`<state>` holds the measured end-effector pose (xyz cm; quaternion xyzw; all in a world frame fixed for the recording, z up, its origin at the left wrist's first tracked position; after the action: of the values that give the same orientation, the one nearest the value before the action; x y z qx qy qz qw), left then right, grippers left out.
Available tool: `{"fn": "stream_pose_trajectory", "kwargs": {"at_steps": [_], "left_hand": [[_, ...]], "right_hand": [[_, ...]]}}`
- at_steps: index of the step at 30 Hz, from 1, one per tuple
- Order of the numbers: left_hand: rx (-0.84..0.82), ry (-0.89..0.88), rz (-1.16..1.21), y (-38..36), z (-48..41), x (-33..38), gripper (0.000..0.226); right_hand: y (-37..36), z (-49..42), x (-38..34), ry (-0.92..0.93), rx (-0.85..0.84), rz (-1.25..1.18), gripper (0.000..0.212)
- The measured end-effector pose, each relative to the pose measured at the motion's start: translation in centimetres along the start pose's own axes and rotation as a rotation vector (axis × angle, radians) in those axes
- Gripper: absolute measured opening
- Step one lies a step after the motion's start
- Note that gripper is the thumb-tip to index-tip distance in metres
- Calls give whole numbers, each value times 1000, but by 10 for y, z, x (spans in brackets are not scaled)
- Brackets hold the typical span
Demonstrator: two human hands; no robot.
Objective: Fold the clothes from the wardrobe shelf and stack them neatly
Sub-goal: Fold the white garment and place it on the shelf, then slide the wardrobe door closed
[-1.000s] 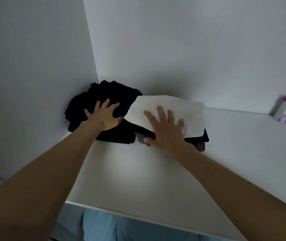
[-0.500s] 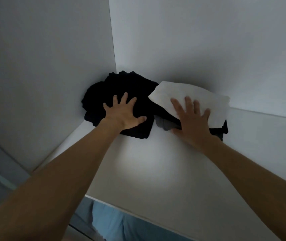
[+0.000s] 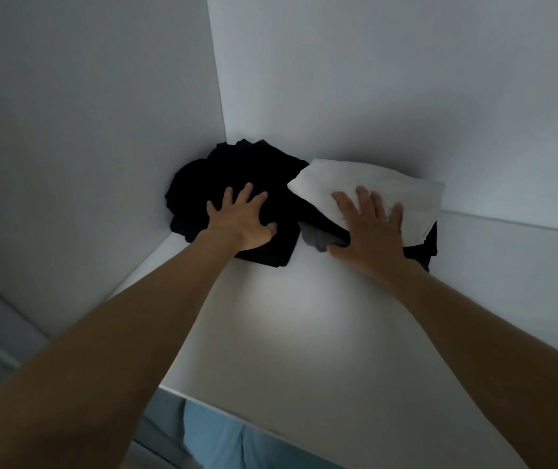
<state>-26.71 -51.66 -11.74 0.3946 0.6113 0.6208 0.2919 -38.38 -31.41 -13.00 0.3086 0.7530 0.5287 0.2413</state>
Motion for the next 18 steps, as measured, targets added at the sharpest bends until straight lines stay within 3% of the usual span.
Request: {"fn": "stream_pose_trajectory", "kwargs": {"at_steps": [4, 6, 9, 14, 18], "left_hand": [[36, -113, 203, 17, 48, 5, 66], [101, -163, 256, 25, 85, -2, 54], [147, -265, 156, 30, 150, -20, 42], [256, -256, 179, 51, 255, -83, 35], [423, -37, 319, 74, 323, -162, 23]], "right_hand": [[23, 3, -2, -70, -83, -260, 69], [47, 12, -18, -97, 66, -436, 44], [78, 39, -65, -71, 224, -643, 21], [106, 78, -155, -108, 115, -965, 17], [129, 106, -236, -103, 56, -1203, 18]]}}
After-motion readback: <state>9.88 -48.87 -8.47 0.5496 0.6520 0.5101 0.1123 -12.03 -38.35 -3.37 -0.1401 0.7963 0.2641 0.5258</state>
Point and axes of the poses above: each hand's wrist, its own z-axis away from the middle knuckle, its own y-axis out of the back of the hand, x = y × z, the point moved 7 cm from there along -z, towards the middle knuckle, and after that the axes turned 4 degrees about x, right-handed, at the moved point
